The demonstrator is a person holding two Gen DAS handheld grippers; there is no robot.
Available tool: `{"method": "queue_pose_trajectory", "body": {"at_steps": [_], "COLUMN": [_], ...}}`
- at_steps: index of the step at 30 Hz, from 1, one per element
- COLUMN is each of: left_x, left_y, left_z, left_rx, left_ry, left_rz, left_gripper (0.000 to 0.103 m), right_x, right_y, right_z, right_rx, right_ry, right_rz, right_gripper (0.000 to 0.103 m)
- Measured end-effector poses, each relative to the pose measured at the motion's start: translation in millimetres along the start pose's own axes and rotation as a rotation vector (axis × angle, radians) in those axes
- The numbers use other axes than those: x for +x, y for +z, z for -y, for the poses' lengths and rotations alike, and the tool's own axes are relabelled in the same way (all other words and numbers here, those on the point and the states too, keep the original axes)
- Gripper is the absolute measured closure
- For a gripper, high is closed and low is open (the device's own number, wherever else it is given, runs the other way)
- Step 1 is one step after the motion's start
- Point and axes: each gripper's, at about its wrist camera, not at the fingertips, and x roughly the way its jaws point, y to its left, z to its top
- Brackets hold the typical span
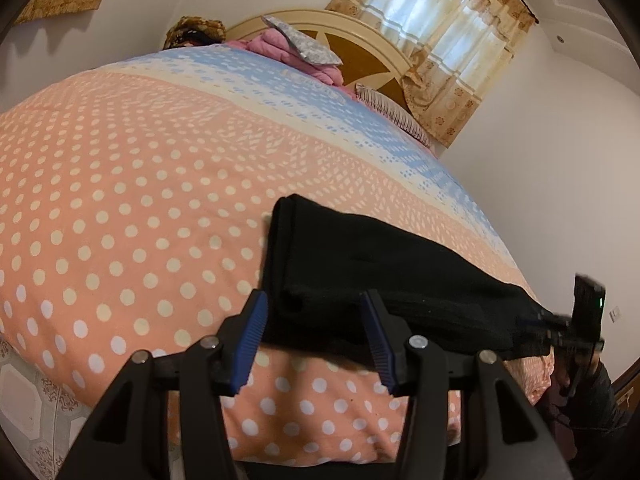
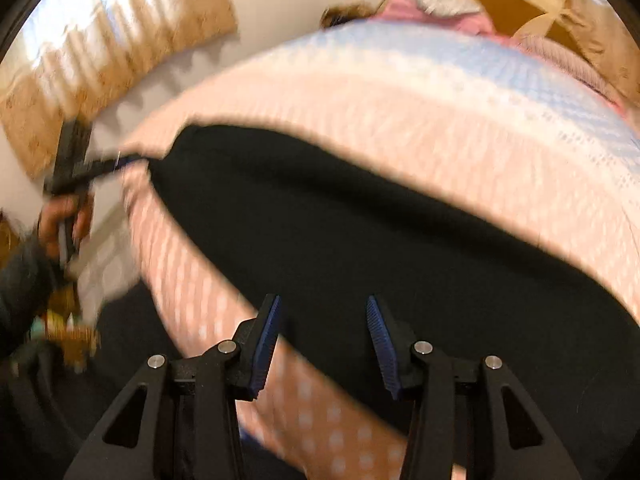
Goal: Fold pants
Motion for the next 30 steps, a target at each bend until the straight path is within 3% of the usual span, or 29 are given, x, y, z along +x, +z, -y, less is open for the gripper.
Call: {"method": "queue_pose_trajectory", "body": {"at_steps": [4,9,12,20,22,24,26,27,29,30], "left_x": [-1.8,-2.4,3.9,1.6,5.4,14.3,23.4,28.4,34.0,36.0], "left_y": [3.3,3.3,3.4,14.8,19.1,22.8,24.4,25.7,30.0,32.4], "left_z": [0.9,3.5,5.8,13.6,14.6,12.6,7.1,5.6,7.4,10.1], "left_rx": [0.014,0.051,0.064,0.084,0.092,0.09,0.061,0.051,0.051,0.062], "left_ry": [0.033,0.057,0.049,0.101,0.153,0.167,0.188,0.174,0.14,0.132], "left_rz": [0.01,0.017,0.014,0.066,0.06,0.045,0.019,0.0,-0.007,-0.009], "left_gripper": [0.051,0.051,0.051,0.042,0.035,0.035,0.035,0.037,0.045,0.056], "right_x": [34.6,57.6,50.6,43.6,55.4,74.3,97.1,106.2,100.7,99.9], "right_y": [15.3,-12.8,-13.4,37.4,47.1,51.7,49.2,44.9,35.7,35.6], "right_z": [-7.5,-41.4,-44.8,-57.5,-74.0,-99.6,-112.6,-122.1,-136.7,-139.4], "right_rx": [0.043,-0.017,-0.019,-0.004,-0.032,-0.093,-0.091,-0.105,-0.218,-0.232], "right_ry": [0.05,0.119,0.125,0.145,0.164,0.163,0.202,0.217,0.142,0.13], "right_rz": [-0.043,-0.155,-0.148,0.005,0.008,-0.003,-0.088,-0.126,-0.079,-0.081], "right_gripper": [0.057,0.057,0.057,0.057,0.057,0.057,0.057,0.056,0.056,0.056]}}
